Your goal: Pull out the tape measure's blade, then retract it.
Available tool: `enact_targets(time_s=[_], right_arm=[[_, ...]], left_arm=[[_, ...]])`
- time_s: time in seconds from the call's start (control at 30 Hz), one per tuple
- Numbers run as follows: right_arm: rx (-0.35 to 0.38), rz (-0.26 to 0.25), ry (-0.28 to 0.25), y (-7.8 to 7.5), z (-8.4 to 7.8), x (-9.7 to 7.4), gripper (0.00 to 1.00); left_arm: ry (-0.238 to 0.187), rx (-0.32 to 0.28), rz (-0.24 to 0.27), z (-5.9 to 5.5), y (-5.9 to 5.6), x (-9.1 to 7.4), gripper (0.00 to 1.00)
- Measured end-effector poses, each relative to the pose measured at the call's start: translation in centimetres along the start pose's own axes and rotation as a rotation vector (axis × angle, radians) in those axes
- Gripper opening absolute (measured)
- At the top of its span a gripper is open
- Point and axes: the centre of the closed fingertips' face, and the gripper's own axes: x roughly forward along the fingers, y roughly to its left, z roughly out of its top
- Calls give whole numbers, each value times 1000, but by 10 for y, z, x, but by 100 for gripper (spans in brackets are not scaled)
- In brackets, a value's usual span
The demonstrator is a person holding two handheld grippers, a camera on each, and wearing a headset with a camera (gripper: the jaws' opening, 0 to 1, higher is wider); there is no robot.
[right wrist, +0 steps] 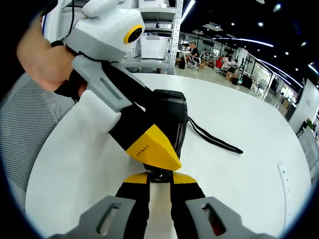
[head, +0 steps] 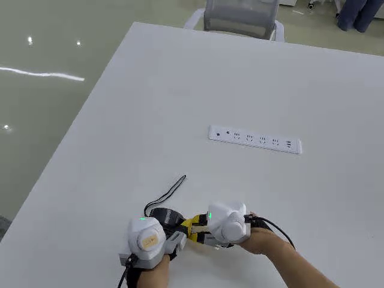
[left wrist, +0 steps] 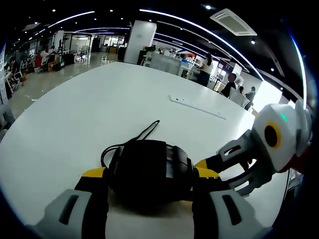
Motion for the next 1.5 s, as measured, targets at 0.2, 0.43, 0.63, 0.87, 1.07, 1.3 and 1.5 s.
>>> enact_targets(time_s=[0.2, 0.43, 0.63, 0.87, 1.07, 1.3, 1.5], right_arm=[[6, -3, -1, 0, -1, 1, 14], [16, -18, -5, 0, -1, 1, 14], [18, -31, -7, -1, -1, 1, 15], [10, -49, -3, -3, -1, -3, 17], [18, -59, 6, -6, -5, -6, 18], [34, -83, 14, -7, -8, -19, 18], [60, -107, 9, -7, -8, -30, 23]], left_arm=[[8, 4, -13, -2, 0, 1, 66], [27, -2, -37, -2, -1, 2, 66], [38, 3, -54, -3, -2, 0, 66], [54, 49, -81, -2, -4, -3, 65], [41, 78, -101, 7, -6, -6, 63], [46, 147, -133, 12, -9, -10, 67], [56, 242, -170, 12, -14, -19, 71]])
